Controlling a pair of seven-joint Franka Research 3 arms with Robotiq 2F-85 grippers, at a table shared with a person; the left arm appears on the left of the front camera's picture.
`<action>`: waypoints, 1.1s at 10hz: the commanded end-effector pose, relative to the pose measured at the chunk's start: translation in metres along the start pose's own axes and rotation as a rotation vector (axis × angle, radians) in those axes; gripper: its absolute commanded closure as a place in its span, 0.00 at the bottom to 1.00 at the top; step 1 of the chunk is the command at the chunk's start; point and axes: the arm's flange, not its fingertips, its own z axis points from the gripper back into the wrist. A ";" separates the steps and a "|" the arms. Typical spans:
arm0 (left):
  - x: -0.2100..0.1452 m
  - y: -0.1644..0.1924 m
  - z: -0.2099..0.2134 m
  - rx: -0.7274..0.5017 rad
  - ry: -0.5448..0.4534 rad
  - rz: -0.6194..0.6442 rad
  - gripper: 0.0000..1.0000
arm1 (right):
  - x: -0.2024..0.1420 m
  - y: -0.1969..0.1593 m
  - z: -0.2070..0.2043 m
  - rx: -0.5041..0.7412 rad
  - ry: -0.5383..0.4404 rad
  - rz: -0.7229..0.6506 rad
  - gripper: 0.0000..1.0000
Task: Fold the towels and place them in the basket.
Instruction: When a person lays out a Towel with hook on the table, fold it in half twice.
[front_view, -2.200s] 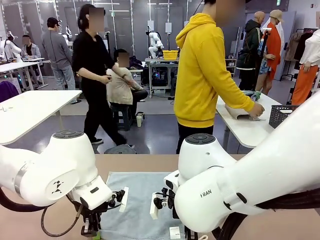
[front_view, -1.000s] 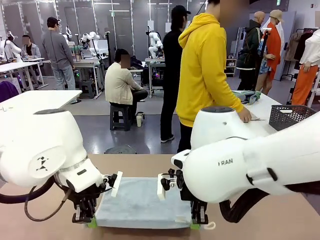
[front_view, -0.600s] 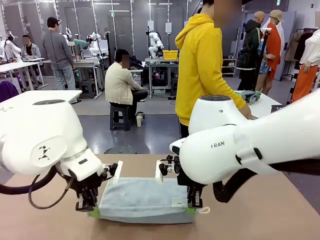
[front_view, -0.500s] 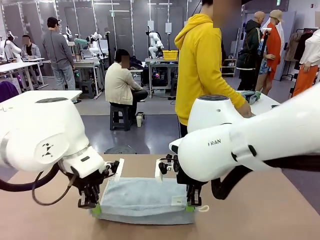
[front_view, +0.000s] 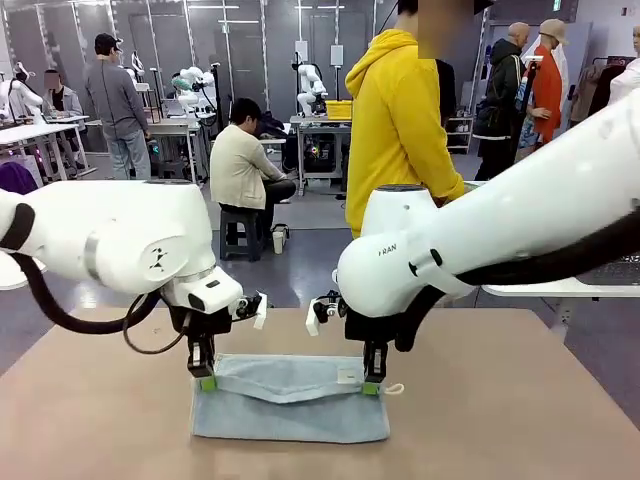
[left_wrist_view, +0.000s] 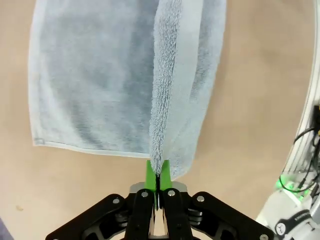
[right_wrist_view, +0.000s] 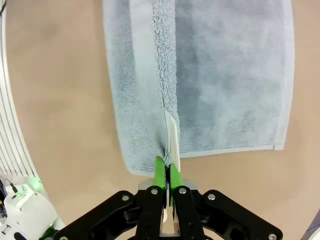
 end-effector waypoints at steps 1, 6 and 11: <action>0.012 0.029 0.006 -0.021 0.033 0.026 1.00 | 0.008 -0.030 -0.001 0.012 0.037 0.004 1.00; 0.016 0.074 -0.007 -0.021 0.076 0.036 1.00 | 0.008 -0.067 -0.011 0.029 0.046 -0.023 1.00; 0.012 0.086 -0.022 0.023 0.052 0.050 1.00 | 0.012 -0.076 -0.030 0.002 0.035 -0.040 1.00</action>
